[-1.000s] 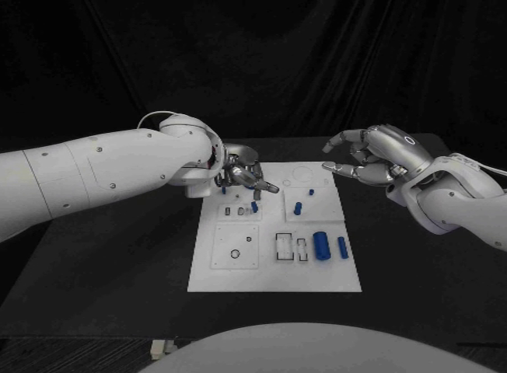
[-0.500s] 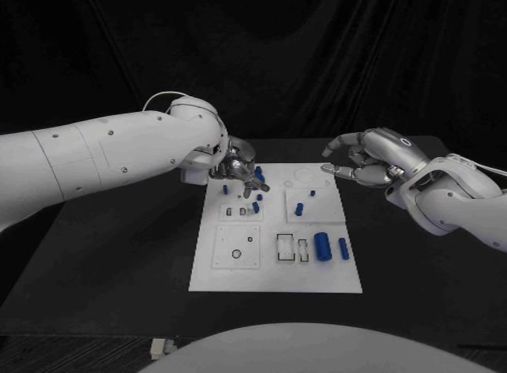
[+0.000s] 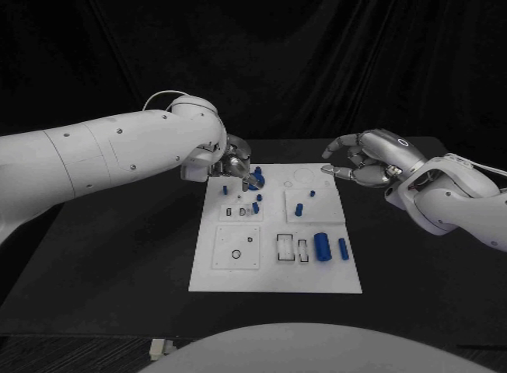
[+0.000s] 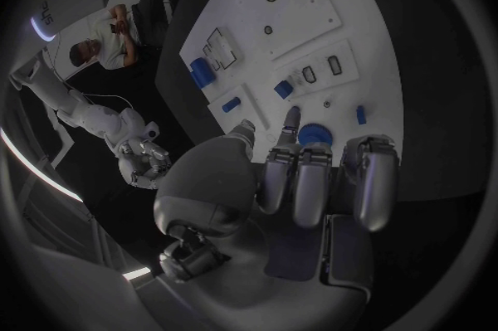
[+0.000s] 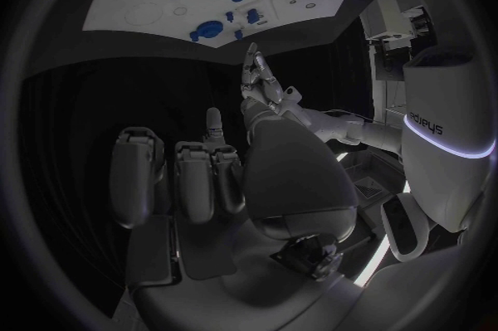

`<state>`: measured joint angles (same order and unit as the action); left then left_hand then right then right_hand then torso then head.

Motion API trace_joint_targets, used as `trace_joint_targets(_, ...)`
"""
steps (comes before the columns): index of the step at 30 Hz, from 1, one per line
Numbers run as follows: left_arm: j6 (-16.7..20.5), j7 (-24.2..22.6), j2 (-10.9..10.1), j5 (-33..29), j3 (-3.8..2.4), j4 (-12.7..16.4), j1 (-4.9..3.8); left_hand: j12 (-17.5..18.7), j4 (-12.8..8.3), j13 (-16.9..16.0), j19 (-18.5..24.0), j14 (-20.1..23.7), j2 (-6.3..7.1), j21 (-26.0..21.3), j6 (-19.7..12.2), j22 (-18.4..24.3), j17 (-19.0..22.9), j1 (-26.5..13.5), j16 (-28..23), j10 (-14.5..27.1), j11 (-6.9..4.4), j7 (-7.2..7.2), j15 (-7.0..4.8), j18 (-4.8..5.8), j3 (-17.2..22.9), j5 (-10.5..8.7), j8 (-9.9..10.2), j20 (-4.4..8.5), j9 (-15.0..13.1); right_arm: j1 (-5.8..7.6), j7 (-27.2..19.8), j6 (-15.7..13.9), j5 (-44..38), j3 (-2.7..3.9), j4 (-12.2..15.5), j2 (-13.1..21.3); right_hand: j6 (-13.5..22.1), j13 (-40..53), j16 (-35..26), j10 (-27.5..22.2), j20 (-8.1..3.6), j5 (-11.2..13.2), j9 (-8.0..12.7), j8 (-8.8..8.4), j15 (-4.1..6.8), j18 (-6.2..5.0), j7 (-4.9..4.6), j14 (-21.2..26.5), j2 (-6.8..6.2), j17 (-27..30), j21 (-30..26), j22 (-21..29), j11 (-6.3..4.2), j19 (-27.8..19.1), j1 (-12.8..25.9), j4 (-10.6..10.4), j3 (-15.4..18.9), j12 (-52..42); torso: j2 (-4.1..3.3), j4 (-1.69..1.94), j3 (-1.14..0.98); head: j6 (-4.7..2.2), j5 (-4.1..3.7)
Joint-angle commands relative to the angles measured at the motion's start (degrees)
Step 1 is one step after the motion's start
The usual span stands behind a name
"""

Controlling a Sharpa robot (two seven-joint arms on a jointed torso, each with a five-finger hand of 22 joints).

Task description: Assemble the parts on the task board

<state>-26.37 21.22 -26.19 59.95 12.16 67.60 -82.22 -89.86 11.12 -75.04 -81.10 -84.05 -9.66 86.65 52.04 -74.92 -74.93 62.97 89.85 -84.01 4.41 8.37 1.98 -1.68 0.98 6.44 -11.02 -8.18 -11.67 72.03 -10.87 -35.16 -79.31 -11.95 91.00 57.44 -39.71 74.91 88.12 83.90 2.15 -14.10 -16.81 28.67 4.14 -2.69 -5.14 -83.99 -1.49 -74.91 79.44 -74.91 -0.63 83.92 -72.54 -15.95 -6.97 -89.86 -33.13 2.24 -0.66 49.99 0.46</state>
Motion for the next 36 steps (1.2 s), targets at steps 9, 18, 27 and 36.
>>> trace_joint_targets(9, -1.21, 1.02, 2.19, 0.06, -0.05, -2.83, 1.58, -0.14, -0.31, -14.96, -0.71, -5.95, 0.53, -0.23, 9.71, -10.11, -15.07, -2.24, 0.15, -5.99, -2.31, -3.31, -1.67, -0.3, 0.71, 0.41, -5.08, 1.21, -4.46, -0.12, 2.21, 1.15, -0.05, 0.05, -0.35, -0.12, -0.48, 15.09, -0.18, 6.1, 0.26, -0.32, 0.09, -0.06, -0.26, 0.19, -0.13, -5.39, 0.22, -12.4, -0.31, -11.79, 0.43, 1.79, -0.67, 0.35, -0.1, -0.14, 0.18, -0.09, 0.03, 0.01, 0.47)
trace_joint_targets(18, -0.86, 2.3, 3.41, 0.06, -0.06, -4.75, 3.01, -0.14, -0.21, -14.96, -0.82, -5.95, 0.49, -0.22, 9.82, -10.2, -15.07, -2.68, 0.15, -5.99, -2.62, -3.57, -1.99, -0.28, 0.86, 0.67, -5.71, 1.56, -5.61, -0.13, 2.43, 1.4, -0.05, 0.05, -0.36, -0.14, -0.53, 15.09, -0.17, 6.1, 0.26, -0.42, 0.11, -0.05, -0.27, 0.2, -0.16, -5.39, 0.27, -12.4, -0.27, -11.8, 0.45, 1.81, -0.68, 0.29, -0.11, -0.14, 0.32, -0.16, -0.02, 0.01, 0.75)
trace_joint_targets(27, 0.7, 1.85, 4.33, 0.06, -0.06, -6.35, 4.07, -0.14, -0.49, -14.96, -0.66, -5.95, 0.27, -0.35, 9.46, -10.13, -15.07, -2.67, 0.15, -5.99, -2.87, -3.78, -2.29, -0.33, 1.45, 1.53, -6.17, 1.9, -6.88, -0.13, 2.67, 1.84, -0.05, 0.05, -0.53, -0.38, -0.57, 15.09, -0.2, 6.1, 0.27, -0.47, 0.14, -0.05, -0.29, 0.17, -0.2, -5.38, 0.31, -12.37, -0.41, -11.76, 0.48, 1.75, -0.65, 0.21, -0.09, -0.14, 0.39, -0.09, 0.02, 0.01, 0.88)
trace_joint_targets(36, 1.62, 1.53, 5.52, 0.06, -0.06, -8.1, 5.16, -0.14, -0.76, -14.96, -0.01, -5.95, 0.21, -0.7, 9.16, -9.76, -15.07, -2.59, 0.15, -5.99, -2.96, -3.84, -2.41, -0.49, 1.87, 1.97, -6.37, 2.05, -7.61, -0.13, 2.99, 2.13, -0.05, 0.05, -0.53, -0.25, -0.59, 15.09, -0.19, 6.1, 0.27, -0.49, 0.14, -0.05, -0.29, 0.16, -0.21, -5.38, 0.32, -12.38, -0.45, -11.74, 0.49, 1.73, -0.62, 0.17, -0.08, -0.14, 0.46, -0.13, 0.01, 0.01, 0.73)
